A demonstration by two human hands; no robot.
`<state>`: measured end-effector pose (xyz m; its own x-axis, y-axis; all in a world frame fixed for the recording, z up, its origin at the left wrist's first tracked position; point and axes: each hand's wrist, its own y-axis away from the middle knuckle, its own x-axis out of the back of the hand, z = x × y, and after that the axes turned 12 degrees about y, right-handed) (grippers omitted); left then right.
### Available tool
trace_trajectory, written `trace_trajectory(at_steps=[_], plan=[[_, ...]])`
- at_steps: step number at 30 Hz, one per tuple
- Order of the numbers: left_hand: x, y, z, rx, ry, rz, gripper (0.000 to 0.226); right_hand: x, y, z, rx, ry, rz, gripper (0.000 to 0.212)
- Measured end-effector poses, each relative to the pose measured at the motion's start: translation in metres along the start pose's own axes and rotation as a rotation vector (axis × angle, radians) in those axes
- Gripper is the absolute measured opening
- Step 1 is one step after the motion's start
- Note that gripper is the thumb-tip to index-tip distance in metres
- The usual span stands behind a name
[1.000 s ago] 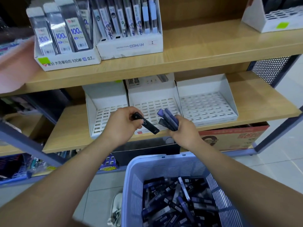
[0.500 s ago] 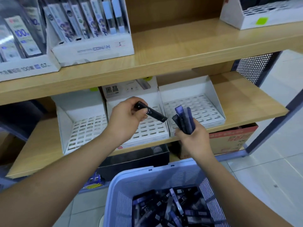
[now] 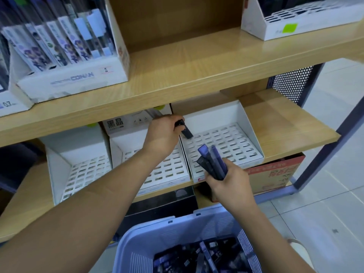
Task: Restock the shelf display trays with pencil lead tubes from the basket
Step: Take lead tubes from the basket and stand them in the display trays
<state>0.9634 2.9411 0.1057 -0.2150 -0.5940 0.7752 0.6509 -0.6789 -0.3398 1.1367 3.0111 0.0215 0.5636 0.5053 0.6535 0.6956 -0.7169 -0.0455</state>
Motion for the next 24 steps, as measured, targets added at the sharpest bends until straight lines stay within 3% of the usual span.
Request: trace_trajectory(at_steps=[10,14,17,21,24], plan=[[-0.001,-0.015,-0.003,-0.005,-0.075,-0.177,0.027,0.015,-0.002,0.002,-0.014,-0.034,-0.042,0.010],[-0.006,-0.018,-0.004,0.003,0.031,-0.023,0.022,0.019,-0.005,0.005,-0.039,-0.080,-0.082,0.010],[-0.012,-0.020,-0.007,0.005,0.078,0.076,0.015,0.023,-0.006,0.006,-0.100,-0.228,-0.114,0.012],[-0.019,-0.020,-0.011,-0.095,0.008,0.075,0.012,0.028,-0.005,0.005,-0.208,-0.448,-0.162,0.010],[-0.021,-0.020,-0.010,-0.103,-0.045,0.059,0.015,0.034,-0.006,0.007,-0.311,-0.738,-0.201,0.022]])
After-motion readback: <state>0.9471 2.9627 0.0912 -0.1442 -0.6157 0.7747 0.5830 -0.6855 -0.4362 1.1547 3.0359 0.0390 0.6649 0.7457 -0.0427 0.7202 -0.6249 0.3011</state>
